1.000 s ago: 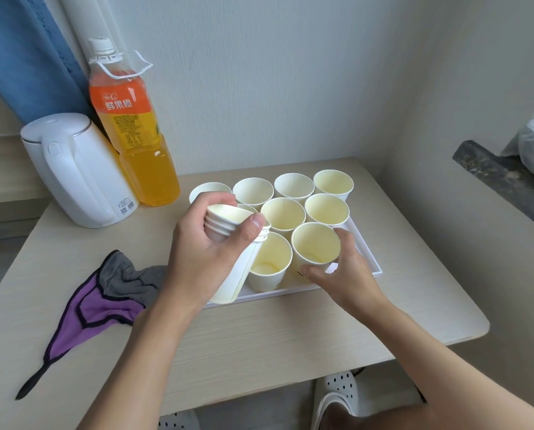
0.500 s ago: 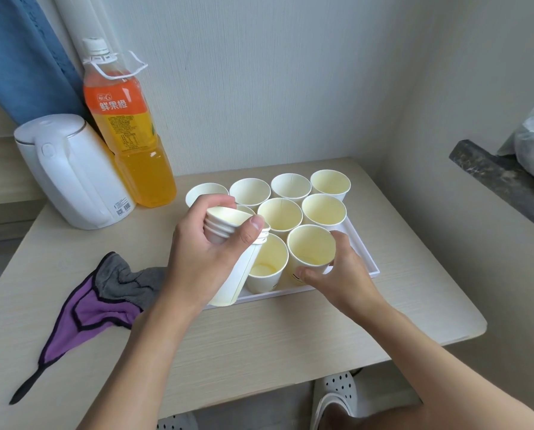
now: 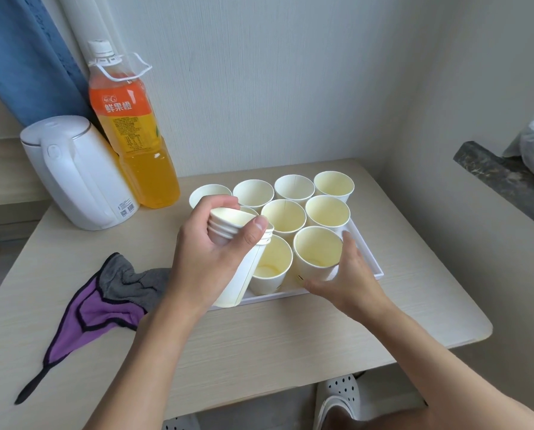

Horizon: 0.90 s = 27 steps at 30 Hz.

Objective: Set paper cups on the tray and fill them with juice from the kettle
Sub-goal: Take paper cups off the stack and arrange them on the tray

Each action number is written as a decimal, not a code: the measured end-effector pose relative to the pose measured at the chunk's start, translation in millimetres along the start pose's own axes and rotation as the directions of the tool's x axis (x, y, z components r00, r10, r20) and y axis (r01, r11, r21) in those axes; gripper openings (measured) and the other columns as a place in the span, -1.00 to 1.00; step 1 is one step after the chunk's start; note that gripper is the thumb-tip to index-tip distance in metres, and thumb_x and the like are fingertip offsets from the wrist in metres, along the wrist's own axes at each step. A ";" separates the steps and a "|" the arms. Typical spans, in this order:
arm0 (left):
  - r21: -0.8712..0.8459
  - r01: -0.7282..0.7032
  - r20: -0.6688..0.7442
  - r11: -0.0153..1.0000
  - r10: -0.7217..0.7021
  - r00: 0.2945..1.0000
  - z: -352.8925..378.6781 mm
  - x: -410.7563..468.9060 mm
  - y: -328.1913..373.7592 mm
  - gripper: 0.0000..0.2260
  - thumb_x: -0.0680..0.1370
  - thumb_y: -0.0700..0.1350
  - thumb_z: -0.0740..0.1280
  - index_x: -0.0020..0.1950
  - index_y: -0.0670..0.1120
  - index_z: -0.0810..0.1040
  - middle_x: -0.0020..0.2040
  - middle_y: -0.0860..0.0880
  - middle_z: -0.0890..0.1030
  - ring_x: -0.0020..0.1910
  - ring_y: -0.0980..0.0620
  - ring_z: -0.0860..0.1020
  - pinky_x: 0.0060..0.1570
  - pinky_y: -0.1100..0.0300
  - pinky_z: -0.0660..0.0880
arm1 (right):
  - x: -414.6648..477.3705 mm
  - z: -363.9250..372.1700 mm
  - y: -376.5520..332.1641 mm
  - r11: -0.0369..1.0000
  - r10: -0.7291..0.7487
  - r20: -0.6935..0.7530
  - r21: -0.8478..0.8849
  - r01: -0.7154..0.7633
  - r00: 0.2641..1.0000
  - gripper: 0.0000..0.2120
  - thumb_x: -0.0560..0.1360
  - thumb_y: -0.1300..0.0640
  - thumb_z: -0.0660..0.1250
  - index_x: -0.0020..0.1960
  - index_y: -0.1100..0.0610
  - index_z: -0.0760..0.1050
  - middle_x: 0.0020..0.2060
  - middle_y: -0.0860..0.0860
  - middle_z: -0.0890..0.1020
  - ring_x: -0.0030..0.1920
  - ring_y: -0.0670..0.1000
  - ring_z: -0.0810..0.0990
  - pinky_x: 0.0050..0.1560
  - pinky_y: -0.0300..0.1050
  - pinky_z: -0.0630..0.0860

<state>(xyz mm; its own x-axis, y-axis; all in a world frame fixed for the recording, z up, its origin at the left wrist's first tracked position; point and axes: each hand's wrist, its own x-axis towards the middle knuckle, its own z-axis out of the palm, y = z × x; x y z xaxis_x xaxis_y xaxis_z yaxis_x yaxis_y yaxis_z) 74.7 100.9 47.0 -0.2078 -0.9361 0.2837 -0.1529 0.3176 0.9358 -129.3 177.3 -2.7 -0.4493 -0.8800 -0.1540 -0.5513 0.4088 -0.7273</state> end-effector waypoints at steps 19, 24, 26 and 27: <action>-0.300 0.134 -0.101 0.944 -0.171 0.980 -47.7 29.5 8.7 -0.45 0.61 0.24 0.05 0.56 0.09 0.30 0.47 0.11 0.43 0.45 0.26 0.40 0.25 0.42 0.39 | 2.8 -1.3 -169.0 0.885 -0.459 0.204 0.190 0.425 0.865 -0.77 0.44 -0.03 0.51 -0.08 0.06 0.53 -0.13 -0.05 0.67 -0.21 -0.07 0.66 -0.29 -0.26 0.46; -0.232 0.382 -0.127 0.895 -0.417 0.900 -60.0 46.3 -18.2 -0.83 0.76 0.05 0.06 0.22 0.14 0.42 0.24 0.06 0.54 0.32 0.04 0.47 0.32 0.09 0.38 | 54.6 13.0 -198.1 0.900 -0.426 -0.060 0.073 0.430 0.903 -0.75 0.42 -0.05 0.52 -0.13 0.08 0.52 -0.10 0.00 0.64 -0.12 0.02 0.61 -0.27 -0.22 0.40; -0.192 0.487 -0.078 0.852 -0.508 0.858 -60.3 47.1 -29.9 -0.87 0.76 0.03 0.08 0.20 0.09 0.41 0.14 0.04 0.53 0.18 0.03 0.49 0.23 0.07 0.39 | 80.7 21.0 -207.3 0.914 -0.397 -0.135 0.036 0.405 0.908 -0.75 0.42 -0.03 0.51 -0.16 0.08 0.50 -0.16 -0.02 0.59 -0.14 -0.02 0.53 -0.30 -0.27 0.38; -0.175 0.532 -0.055 0.829 -0.547 0.835 -60.2 47.5 -37.2 -0.86 0.76 0.02 0.07 0.19 0.06 0.40 0.09 0.04 0.52 0.10 0.04 0.48 0.17 0.08 0.39 | 94.9 26.8 -210.8 0.923 -0.376 -0.170 0.021 0.385 0.911 -0.75 0.42 -0.03 0.51 -0.20 0.07 0.47 -0.16 -0.01 0.58 -0.12 -0.01 0.53 -0.30 -0.22 0.37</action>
<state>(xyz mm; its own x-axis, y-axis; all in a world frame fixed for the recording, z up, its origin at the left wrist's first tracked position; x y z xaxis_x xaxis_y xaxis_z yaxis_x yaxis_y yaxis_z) 128.7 35.6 38.3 -0.0368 -0.9639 -0.2639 -0.0682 -0.2610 0.9629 -37.0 1.1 118.1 -0.3212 -0.9142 0.2472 -0.6670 0.0331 -0.7443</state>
